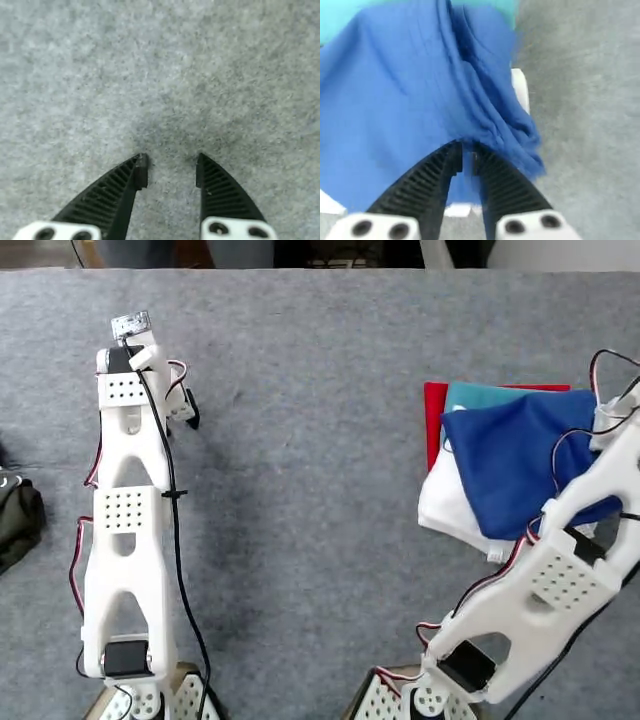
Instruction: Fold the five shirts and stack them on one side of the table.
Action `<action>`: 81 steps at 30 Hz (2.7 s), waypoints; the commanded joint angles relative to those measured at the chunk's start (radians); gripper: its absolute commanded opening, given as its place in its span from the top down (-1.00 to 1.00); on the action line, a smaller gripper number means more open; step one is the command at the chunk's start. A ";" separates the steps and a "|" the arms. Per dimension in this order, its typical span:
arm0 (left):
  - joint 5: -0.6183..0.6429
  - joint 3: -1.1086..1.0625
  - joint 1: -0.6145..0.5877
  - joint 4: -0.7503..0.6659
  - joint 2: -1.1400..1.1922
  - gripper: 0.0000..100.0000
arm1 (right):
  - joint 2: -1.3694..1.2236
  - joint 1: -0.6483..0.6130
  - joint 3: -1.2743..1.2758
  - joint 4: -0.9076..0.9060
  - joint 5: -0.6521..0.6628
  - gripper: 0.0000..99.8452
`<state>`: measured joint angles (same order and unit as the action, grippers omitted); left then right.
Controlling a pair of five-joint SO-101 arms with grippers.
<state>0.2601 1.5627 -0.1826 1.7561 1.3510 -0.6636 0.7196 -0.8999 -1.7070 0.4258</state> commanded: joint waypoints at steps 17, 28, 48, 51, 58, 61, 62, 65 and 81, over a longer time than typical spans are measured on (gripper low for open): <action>-0.166 -0.021 -0.217 0.008 -0.347 0.60 | 0.061 -0.167 -0.369 -0.058 0.031 0.96; -0.493 -0.599 -0.731 -0.011 -0.738 0.60 | 0.377 -0.494 -0.090 -0.058 0.029 0.96; -0.620 -0.777 -0.797 -0.083 -0.560 0.94 | 0.532 -0.697 0.117 -0.058 -0.048 0.96; -0.600 -0.728 -0.748 -0.014 -0.651 0.94 | 0.562 -0.697 0.117 -0.058 -0.048 0.96; -0.597 -0.889 -0.513 0.005 -0.965 0.94 | 0.615 -0.697 0.117 -0.058 -0.049 0.96; -0.566 -1.072 -0.358 0.002 -1.146 0.94 | 0.627 -0.697 0.117 -0.058 -0.049 0.96; -0.551 -1.133 -0.295 0.002 -1.212 0.94 | 0.627 -0.697 0.117 -0.058 -0.049 0.96; -0.520 -1.290 -0.068 -0.005 -1.415 0.94 | 0.627 -0.697 0.117 -0.058 -0.049 0.96; -0.486 -1.742 0.705 -0.137 -1.898 0.57 | 0.621 -0.697 0.154 -0.060 -0.043 0.94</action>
<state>-0.2371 -0.1834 0.5447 1.6318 -0.5117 -0.0790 0.0338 -0.7710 -1.7622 0.3874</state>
